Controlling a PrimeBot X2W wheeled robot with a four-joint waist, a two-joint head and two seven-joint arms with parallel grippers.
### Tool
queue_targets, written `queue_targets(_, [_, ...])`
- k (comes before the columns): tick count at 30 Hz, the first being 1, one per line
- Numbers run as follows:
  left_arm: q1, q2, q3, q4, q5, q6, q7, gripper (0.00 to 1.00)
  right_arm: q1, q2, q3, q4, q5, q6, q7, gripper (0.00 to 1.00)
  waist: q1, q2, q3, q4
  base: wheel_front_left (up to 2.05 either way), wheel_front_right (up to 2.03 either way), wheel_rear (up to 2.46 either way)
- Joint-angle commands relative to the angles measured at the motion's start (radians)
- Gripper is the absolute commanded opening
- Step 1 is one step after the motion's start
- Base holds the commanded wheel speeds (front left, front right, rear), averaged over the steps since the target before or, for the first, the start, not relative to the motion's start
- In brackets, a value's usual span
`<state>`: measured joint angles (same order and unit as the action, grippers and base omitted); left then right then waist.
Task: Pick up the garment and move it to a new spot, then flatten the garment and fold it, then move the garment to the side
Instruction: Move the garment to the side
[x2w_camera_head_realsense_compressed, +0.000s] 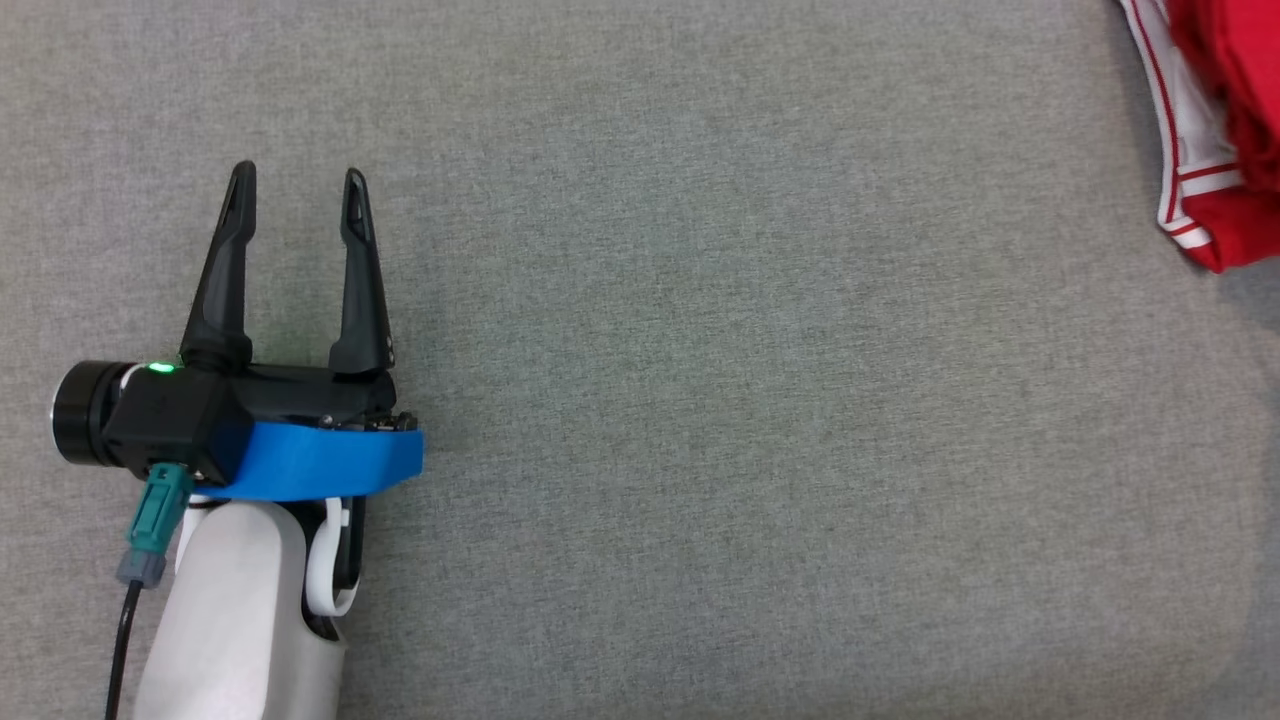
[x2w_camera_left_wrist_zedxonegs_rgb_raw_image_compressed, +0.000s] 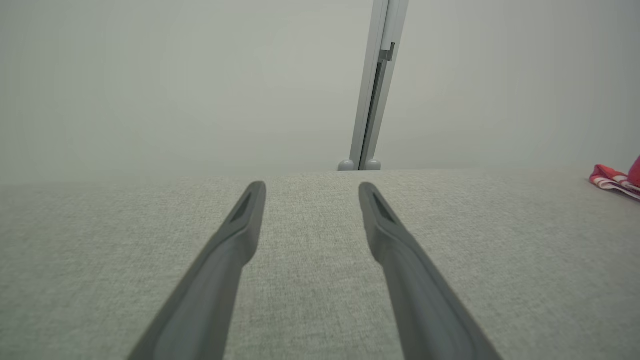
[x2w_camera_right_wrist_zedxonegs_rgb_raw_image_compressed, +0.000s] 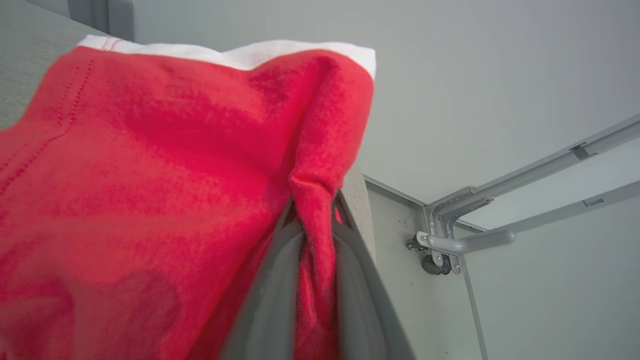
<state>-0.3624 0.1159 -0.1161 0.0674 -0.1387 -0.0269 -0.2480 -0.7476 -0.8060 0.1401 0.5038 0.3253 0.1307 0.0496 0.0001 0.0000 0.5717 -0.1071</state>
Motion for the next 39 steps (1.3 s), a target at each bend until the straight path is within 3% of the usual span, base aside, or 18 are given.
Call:
queue_targets(1, [-0.022,0.002,-0.008,-0.010,0.009,0.002,0.003,1.00,-0.028,-0.026,-0.004,0.027,0.011,0.000,0.006,0.00,-0.0001,0.0000,0.013,0.009,0.00,0.00,0.00])
queue_targets(9, [-0.035,0.007,-0.015,-0.020,0.002,0.001,0.003,1.00,-0.102,-0.025,0.000,0.128,-0.007,0.000,0.026,0.00,-0.0001,0.0000,0.031,0.021,0.00,0.00,0.00])
queue_targets(10, [-0.033,0.007,-0.015,-0.019,0.000,0.002,0.003,1.00,-0.113,-0.019,0.005,0.141,-0.013,0.000,0.024,0.33,-0.0001,0.0000,0.033,0.022,0.00,0.00,0.00])
queue_targets(11, [-0.033,0.008,-0.015,-0.019,-0.001,0.004,0.002,1.00,-0.123,-0.014,0.008,0.154,-0.020,0.000,0.021,0.89,-0.0001,0.0000,0.034,0.023,0.00,0.00,0.00])
queue_targets(12, [-0.032,0.007,-0.016,-0.018,-0.002,0.005,0.001,1.00,-0.133,-0.010,0.009,0.171,-0.024,0.000,0.024,1.00,-0.0001,0.0000,0.035,0.024,0.00,0.00,0.00])
queue_targets(24, [0.018,0.011,0.002,0.022,-0.027,0.019,-0.010,1.00,-0.168,0.087,-0.034,0.257,-0.104,0.000,-0.124,1.00,-0.0001,0.0000,-0.062,0.036,0.00,0.00,0.00])
queue_targets(31, [0.099,0.009,0.024,0.052,-0.048,0.028,-0.016,1.00,-0.108,0.218,-0.023,0.231,-0.109,0.000,-0.234,1.00,-0.0001,0.0000,-0.188,0.057,0.00,0.00,0.00])
queue_targets(39, [0.189,0.017,0.035,0.075,-0.064,0.029,-0.017,1.00,-0.022,0.378,0.022,0.154,-0.111,0.000,-0.277,1.00,-0.0001,0.0000,-0.314,0.088,0.00,0.00,0.00])
